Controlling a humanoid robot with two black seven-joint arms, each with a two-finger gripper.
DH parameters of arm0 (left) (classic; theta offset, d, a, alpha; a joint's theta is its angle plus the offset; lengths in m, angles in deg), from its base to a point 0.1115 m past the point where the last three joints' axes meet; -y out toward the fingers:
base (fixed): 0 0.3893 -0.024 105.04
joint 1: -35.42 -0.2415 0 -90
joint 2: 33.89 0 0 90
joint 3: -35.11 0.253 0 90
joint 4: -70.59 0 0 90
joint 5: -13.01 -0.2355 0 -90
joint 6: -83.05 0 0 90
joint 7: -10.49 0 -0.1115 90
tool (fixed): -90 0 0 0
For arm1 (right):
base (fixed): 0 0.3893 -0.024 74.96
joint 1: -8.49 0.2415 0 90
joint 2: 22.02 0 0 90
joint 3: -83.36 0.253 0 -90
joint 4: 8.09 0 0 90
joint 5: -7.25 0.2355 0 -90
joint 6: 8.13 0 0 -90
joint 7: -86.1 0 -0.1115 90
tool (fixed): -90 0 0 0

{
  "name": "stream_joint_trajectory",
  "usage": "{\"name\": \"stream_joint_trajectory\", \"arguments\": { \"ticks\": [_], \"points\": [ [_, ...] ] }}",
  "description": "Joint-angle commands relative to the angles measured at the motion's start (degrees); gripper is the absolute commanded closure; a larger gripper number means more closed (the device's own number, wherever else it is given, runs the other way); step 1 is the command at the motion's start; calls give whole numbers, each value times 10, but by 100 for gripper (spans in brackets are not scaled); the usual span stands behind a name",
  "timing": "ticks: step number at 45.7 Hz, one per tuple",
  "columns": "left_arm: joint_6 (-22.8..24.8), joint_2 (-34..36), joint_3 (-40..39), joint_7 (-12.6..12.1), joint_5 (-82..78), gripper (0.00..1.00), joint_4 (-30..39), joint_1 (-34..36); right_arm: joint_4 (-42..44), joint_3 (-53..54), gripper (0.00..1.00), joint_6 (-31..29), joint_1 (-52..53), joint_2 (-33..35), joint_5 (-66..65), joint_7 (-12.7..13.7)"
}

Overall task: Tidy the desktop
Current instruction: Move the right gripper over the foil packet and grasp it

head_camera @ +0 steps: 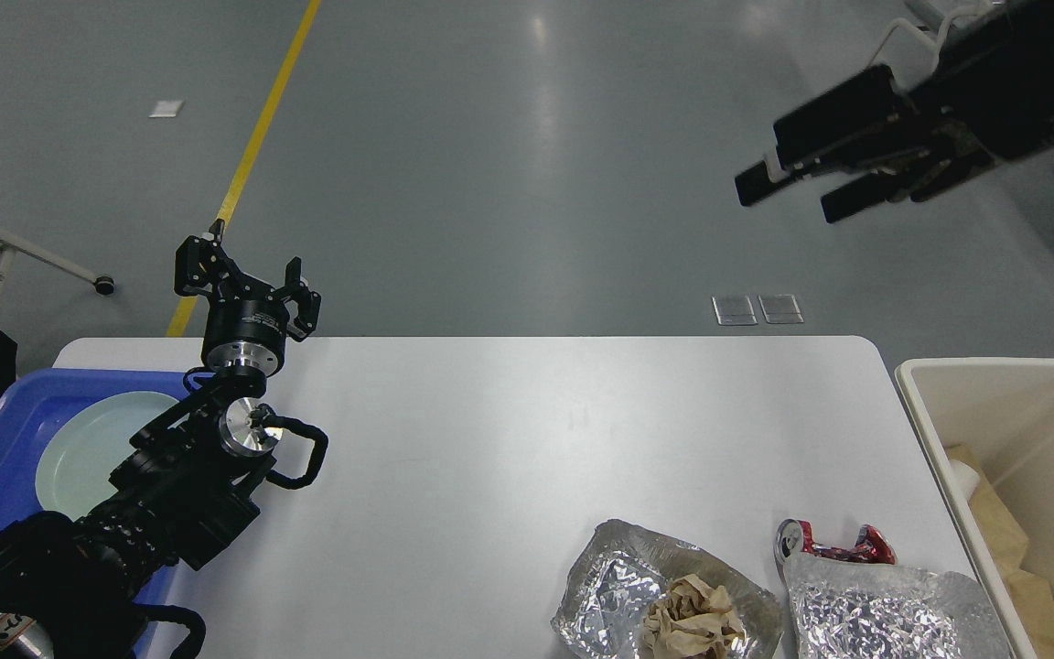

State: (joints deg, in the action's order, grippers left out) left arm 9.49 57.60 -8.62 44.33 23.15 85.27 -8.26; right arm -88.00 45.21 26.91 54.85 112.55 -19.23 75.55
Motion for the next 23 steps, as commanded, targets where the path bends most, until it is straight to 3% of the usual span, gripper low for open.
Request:
{"name": "stream_joint_trajectory", "arguments": {
  "ticks": [1, 6, 19, 23],
  "points": [
    [0, 0, 0, 0, 0, 0, 0, 0, -3, 47, 0, 0, 8, 5, 15, 4],
    [0, 0, 0, 0, 0, 0, 0, 0, -3, 45, 0, 0, -11, 1, 6, 6],
    [0, 0, 0, 0, 0, 0, 0, 0, 5, 46, 0, 0, -187, -34, -136, 7],
    [0, 0, 0, 0, 0, 0, 0, 0, 8, 47, 0, 63, -251, -54, -196, 6]
  ]
}}
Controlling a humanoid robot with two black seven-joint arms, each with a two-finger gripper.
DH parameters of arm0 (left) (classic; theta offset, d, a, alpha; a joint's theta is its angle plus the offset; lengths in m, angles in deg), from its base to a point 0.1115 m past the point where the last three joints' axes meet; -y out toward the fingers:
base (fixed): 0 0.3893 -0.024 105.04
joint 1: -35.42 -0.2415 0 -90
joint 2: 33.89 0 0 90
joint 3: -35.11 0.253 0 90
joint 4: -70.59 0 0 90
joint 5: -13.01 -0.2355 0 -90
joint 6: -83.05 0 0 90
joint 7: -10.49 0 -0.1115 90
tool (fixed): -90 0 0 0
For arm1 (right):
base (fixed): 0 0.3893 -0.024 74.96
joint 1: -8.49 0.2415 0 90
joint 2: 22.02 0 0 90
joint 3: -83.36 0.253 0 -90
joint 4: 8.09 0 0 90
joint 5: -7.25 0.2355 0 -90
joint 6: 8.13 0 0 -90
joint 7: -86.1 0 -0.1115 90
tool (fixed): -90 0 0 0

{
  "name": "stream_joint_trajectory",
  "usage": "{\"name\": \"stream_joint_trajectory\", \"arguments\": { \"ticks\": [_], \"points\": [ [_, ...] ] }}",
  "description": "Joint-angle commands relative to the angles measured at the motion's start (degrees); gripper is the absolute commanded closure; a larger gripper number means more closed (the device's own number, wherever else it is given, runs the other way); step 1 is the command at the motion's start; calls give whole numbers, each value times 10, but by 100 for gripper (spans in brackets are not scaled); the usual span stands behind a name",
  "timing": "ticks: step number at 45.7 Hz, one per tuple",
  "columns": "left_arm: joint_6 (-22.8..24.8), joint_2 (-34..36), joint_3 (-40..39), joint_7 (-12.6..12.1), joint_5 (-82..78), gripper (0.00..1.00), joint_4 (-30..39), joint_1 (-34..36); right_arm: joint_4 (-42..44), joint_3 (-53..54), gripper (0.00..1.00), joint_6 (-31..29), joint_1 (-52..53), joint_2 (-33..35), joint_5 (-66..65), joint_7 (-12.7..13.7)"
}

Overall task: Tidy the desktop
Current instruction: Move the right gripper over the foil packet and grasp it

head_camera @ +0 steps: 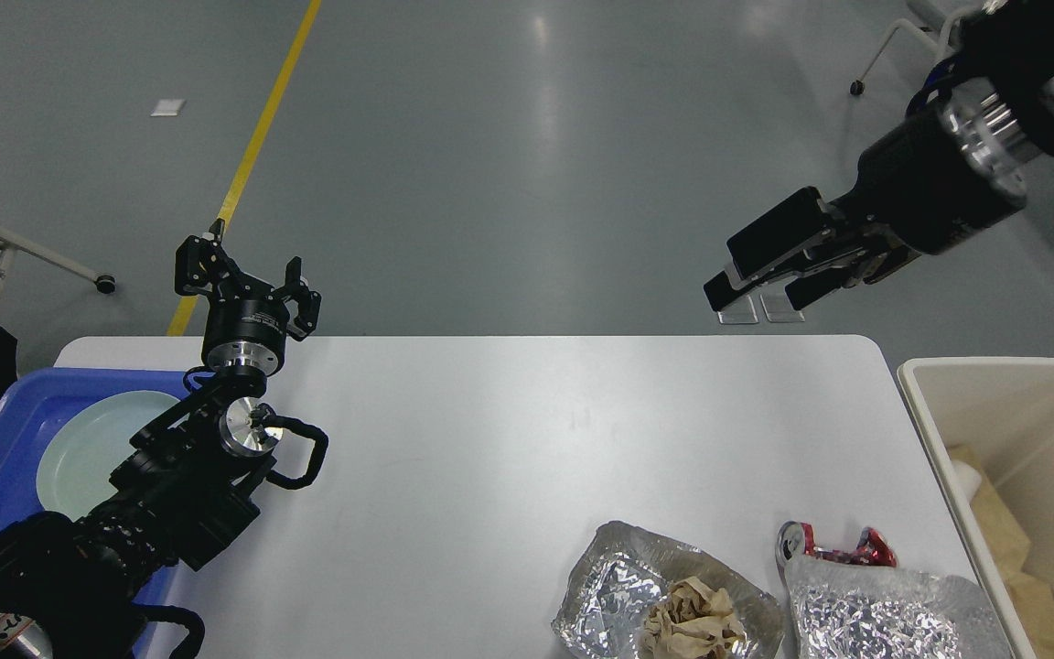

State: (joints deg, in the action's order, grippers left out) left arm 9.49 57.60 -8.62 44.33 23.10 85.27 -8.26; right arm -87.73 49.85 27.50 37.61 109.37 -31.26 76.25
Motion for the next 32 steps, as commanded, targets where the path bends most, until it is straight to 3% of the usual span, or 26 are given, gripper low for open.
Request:
{"name": "stream_joint_trajectory", "arguments": {
  "ticks": [1, 18, 32],
  "points": [
    [0, 0, 0, 0, 0, 0, 0, 0, 5, 0, 0, 71, -95, -31, -87, -1],
    [0, 0, 0, 0, 1, 0, 0, 0, 12, 1, 0, 226, -266, -147, -111, -1],
    [0, 0, 0, 0, 1, 0, 0, 0, 106, -3, 0, 325, -397, -254, -117, -1]
  ]
}}
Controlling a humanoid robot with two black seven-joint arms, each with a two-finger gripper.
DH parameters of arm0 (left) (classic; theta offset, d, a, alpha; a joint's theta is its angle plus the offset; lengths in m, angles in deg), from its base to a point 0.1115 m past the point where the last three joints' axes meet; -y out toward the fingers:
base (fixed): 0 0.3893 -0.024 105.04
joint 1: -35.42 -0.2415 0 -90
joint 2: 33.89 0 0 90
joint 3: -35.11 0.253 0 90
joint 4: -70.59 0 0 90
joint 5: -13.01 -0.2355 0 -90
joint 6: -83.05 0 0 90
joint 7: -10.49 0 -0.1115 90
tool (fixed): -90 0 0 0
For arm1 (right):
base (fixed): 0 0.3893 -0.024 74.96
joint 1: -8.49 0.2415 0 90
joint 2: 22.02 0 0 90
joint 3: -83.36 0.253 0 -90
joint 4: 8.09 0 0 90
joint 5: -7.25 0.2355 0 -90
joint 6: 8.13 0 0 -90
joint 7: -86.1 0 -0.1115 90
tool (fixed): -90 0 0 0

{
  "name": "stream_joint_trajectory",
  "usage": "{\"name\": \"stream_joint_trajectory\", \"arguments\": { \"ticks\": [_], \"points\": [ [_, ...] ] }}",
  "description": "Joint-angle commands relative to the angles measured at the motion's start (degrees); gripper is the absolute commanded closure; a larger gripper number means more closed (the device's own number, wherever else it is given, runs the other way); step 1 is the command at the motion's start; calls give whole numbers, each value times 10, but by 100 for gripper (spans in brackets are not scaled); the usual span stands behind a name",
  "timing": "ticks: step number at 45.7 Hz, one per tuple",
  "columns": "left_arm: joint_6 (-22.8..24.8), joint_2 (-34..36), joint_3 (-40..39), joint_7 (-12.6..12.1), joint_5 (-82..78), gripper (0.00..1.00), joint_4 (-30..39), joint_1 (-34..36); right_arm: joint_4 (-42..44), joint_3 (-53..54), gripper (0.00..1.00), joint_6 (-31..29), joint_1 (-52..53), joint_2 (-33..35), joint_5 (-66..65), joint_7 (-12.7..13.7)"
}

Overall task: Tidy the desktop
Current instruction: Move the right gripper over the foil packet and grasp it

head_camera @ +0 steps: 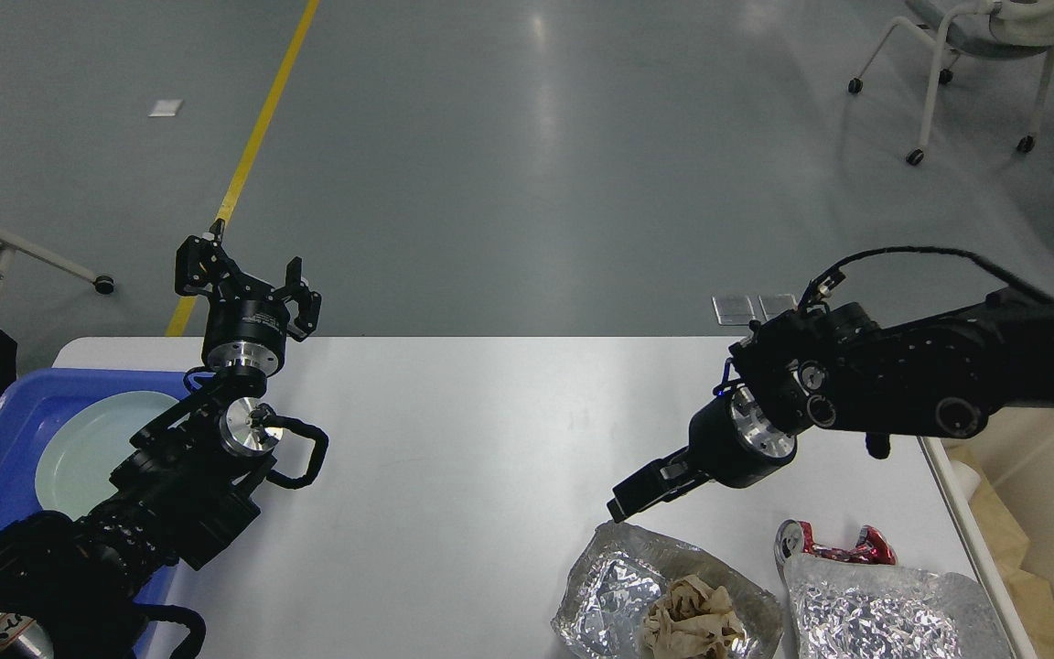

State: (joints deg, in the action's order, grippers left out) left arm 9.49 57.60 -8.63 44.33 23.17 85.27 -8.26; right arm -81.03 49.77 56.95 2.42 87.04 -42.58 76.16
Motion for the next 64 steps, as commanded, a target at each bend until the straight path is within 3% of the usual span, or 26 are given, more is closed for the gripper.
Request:
{"name": "stream_joint_trajectory", "arguments": {
  "ticks": [1, 8, 17, 21, 32, 46, 56, 64],
  "points": [
    [0, 0, 0, 0, -1, 0, 0, 0, 45, -3, 0, 36, -54, -36, -9, 0],
    [0, 0, 0, 0, -1, 0, 0, 0, 110, -4, 1, 78, -103, -59, -67, -1],
    [0, 0, 0, 0, -1, 0, 0, 0, 137, -6, 5, 81, -127, -60, -96, -2],
    [0, 0, 0, 0, -1, 0, 0, 0, 137, -7, 13, 81, -136, -57, -97, -2],
    [0, 0, 0, 0, -1, 0, 0, 0, 136, -30, 22, 81, -140, -54, -105, -2],
    [0, 0, 0, 0, -1, 0, 0, 0, 152, -28, 75, 82, -165, -53, -102, -2],
    [0, 0, 0, 0, 0, 0, 0, 0, 157, -28, 91, 77, -163, -52, -97, -6],
    [0, 0, 0, 0, 0, 0, 0, 0, 156, -26, 96, 62, -153, -51, -91, -8]
  ]
}}
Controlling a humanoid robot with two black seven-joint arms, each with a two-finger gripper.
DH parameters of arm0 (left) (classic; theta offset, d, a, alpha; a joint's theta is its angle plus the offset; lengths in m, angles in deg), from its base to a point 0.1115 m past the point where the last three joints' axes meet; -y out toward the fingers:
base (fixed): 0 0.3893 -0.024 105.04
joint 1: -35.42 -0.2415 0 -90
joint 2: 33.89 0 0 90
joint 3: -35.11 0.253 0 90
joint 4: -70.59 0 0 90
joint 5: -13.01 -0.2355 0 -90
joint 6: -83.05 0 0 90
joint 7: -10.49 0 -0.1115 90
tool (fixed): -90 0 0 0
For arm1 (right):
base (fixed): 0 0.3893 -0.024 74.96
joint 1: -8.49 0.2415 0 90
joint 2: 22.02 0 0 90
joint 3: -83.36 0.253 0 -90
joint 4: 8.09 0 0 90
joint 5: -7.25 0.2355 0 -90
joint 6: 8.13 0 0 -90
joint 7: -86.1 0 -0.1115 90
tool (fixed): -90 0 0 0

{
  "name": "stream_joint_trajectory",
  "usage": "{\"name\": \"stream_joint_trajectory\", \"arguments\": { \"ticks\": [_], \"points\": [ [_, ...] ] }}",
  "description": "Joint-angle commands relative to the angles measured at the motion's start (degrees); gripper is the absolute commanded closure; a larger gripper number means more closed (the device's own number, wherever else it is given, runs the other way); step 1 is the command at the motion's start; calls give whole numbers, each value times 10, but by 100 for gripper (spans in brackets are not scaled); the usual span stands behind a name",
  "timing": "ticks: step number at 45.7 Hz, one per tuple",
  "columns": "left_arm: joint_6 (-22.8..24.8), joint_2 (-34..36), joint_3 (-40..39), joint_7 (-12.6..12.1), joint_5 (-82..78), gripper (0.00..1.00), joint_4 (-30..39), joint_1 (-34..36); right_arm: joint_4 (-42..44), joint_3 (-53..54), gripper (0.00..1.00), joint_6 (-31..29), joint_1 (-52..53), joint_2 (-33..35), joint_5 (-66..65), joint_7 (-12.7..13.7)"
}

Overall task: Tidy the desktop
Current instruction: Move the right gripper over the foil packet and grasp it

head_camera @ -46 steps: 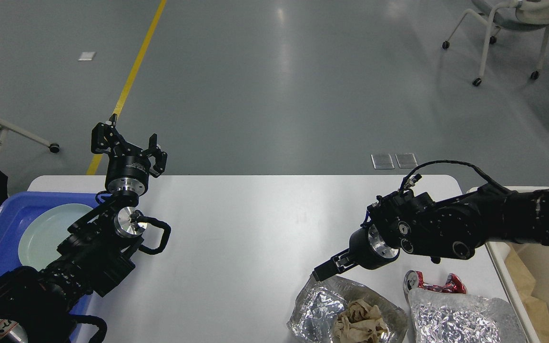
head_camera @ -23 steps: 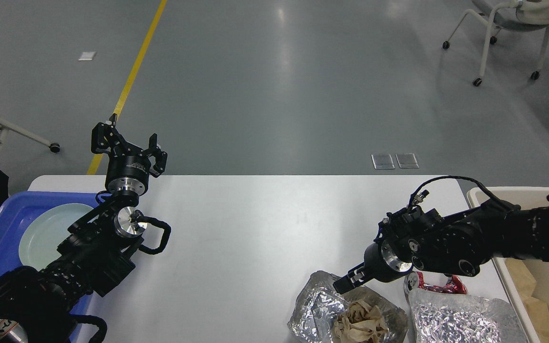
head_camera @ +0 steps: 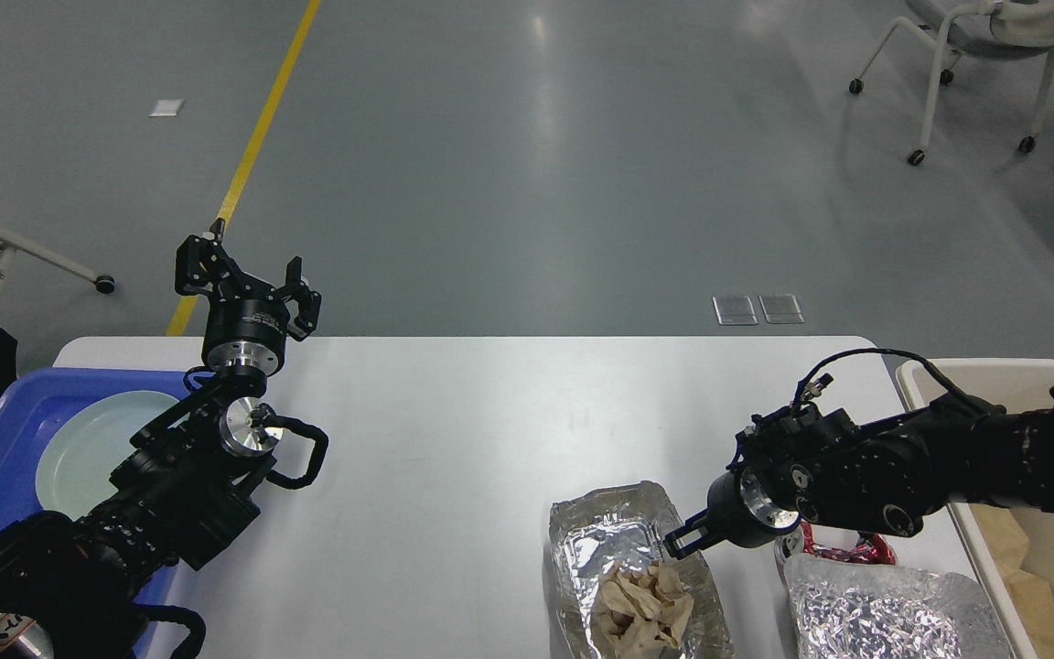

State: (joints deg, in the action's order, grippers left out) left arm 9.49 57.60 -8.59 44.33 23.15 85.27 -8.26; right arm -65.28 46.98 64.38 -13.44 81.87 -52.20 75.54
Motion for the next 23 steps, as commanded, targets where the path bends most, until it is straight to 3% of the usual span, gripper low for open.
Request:
{"name": "stream_joint_trajectory", "arguments": {
  "ticks": [1, 23],
  "points": [
    [0, 0, -1, 0, 1, 0, 0, 0, -2, 3, 97, -17, 7, 2, 10, -2],
    [0, 0, -1, 0, 0, 0, 0, 0, -8, 7, 97, -216, 164, 58, 110, -65]
  ]
}}
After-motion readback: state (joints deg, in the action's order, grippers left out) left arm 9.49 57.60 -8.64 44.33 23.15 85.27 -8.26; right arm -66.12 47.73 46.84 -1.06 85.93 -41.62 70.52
